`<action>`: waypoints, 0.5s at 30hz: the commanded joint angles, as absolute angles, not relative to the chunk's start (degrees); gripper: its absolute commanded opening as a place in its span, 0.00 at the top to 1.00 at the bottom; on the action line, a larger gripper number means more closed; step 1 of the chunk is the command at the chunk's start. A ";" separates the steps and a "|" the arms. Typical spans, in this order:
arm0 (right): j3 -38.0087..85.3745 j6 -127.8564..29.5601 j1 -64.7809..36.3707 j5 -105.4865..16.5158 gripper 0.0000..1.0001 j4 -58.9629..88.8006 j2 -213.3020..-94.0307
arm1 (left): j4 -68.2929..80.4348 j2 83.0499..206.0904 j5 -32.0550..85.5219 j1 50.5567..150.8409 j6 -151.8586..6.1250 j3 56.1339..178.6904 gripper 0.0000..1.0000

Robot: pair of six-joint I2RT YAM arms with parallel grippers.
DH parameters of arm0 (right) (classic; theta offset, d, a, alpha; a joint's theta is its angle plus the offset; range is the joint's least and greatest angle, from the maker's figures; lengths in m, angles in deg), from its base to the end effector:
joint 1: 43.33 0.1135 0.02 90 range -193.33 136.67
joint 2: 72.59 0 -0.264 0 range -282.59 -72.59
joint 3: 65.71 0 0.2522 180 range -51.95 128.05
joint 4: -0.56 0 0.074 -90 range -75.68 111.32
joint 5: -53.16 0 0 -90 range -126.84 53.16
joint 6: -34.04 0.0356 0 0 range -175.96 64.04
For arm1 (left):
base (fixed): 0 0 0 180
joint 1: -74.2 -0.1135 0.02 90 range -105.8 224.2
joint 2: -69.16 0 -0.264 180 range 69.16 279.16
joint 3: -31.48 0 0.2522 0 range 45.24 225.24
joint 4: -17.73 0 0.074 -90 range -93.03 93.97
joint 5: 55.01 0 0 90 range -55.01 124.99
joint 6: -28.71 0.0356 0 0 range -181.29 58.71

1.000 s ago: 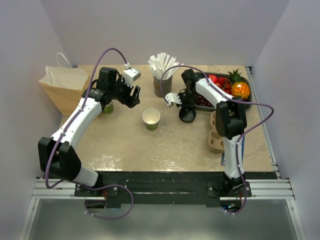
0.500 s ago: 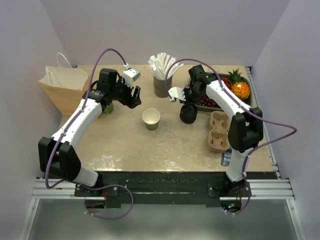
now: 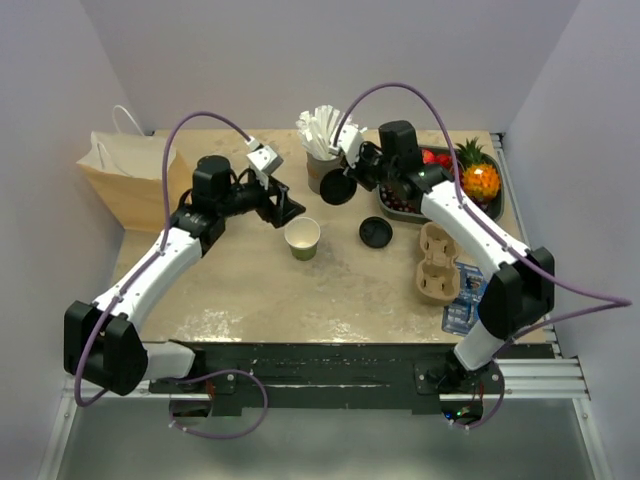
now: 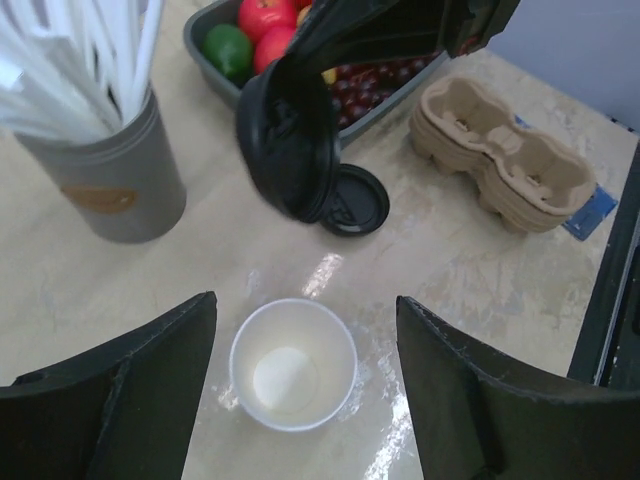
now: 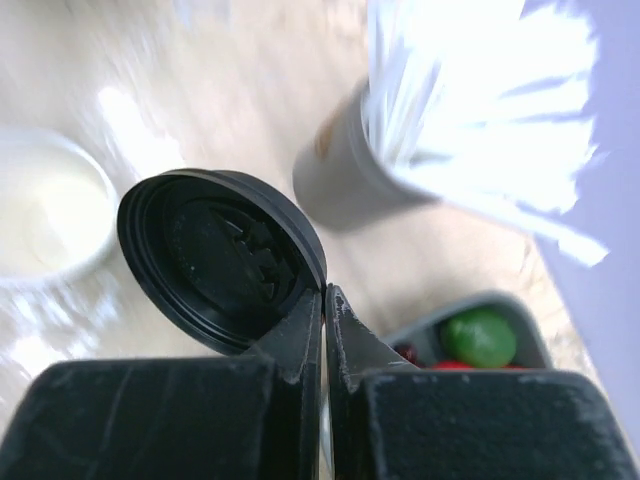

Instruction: Pack the takeout coffee

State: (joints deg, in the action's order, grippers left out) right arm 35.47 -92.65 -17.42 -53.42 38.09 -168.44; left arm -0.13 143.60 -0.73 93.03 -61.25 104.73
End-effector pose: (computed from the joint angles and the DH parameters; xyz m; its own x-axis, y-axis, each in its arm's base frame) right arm 0.3459 0.1793 0.3419 -0.0044 -0.6388 -0.7694 -0.7964 0.4676 -0.3837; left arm 0.2759 -0.1160 0.3290 -0.3084 0.1058 -0.9454 0.7846 0.5902 -0.1899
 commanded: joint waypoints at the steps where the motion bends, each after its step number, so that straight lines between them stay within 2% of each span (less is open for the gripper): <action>1: 30.94 -81.89 -12.31 -50.12 1.00 21.19 -161.37 | 11.35 143.60 -1.92 96.95 -62.34 104.83 0.23; 6: 29.17 -81.19 -10.11 -50.20 1.00 19.33 -160.48 | 12.76 145.01 3.44 98.81 -61.99 105.71 0.23; 15: 26.80 -82.86 -7.65 -50.38 1.00 19.16 -157.84 | 12.84 144.93 6.86 99.42 -63.66 105.80 0.35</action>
